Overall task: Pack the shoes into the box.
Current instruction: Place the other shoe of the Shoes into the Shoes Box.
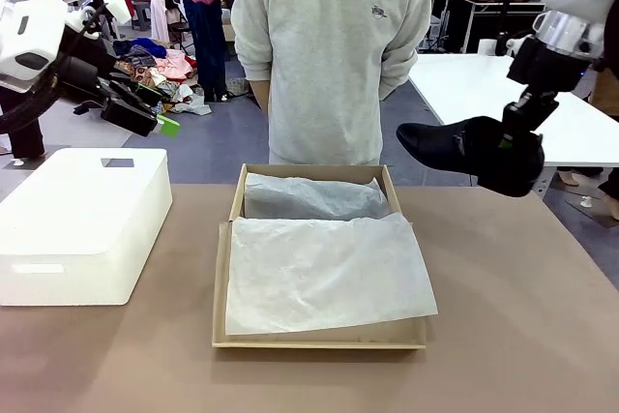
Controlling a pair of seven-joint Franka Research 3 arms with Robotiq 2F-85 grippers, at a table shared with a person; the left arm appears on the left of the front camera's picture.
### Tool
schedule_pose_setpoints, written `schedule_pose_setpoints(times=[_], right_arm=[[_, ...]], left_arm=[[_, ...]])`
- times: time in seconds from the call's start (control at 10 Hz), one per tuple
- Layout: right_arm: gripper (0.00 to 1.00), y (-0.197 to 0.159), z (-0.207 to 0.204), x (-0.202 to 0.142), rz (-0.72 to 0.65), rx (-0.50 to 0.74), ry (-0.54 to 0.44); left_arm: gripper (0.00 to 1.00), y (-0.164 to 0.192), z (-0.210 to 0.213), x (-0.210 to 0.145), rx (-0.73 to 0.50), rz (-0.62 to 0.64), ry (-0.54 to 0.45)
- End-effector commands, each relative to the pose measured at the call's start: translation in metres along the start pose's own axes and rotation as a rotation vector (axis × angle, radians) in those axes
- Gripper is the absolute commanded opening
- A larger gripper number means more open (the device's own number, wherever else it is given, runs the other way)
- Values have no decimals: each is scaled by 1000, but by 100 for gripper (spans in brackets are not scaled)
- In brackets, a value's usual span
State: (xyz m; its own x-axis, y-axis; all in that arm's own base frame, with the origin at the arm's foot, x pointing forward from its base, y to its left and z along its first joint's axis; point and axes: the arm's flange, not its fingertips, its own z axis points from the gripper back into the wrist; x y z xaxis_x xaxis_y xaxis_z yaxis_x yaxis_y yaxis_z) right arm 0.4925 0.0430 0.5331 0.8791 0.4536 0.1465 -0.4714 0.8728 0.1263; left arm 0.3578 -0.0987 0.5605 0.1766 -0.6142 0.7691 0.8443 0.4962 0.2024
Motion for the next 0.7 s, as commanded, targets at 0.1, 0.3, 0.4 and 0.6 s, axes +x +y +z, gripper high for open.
schedule_pose_setpoints(times=[0.1,0.3,0.4,0.6], right_arm=[[0,43,-12,24,-283,-50,-61],[0,68,-19,40,-361,-82,-99],[0,81,-25,47,-386,-111,-122],[0,90,-28,50,-369,-125,-119]], left_arm=[[100,1,0,-1,-11,-2,-10],[100,1,0,-1,-11,-2,-10],[100,1,0,-1,-11,-2,-10],[100,1,0,-1,-11,-2,-10]])
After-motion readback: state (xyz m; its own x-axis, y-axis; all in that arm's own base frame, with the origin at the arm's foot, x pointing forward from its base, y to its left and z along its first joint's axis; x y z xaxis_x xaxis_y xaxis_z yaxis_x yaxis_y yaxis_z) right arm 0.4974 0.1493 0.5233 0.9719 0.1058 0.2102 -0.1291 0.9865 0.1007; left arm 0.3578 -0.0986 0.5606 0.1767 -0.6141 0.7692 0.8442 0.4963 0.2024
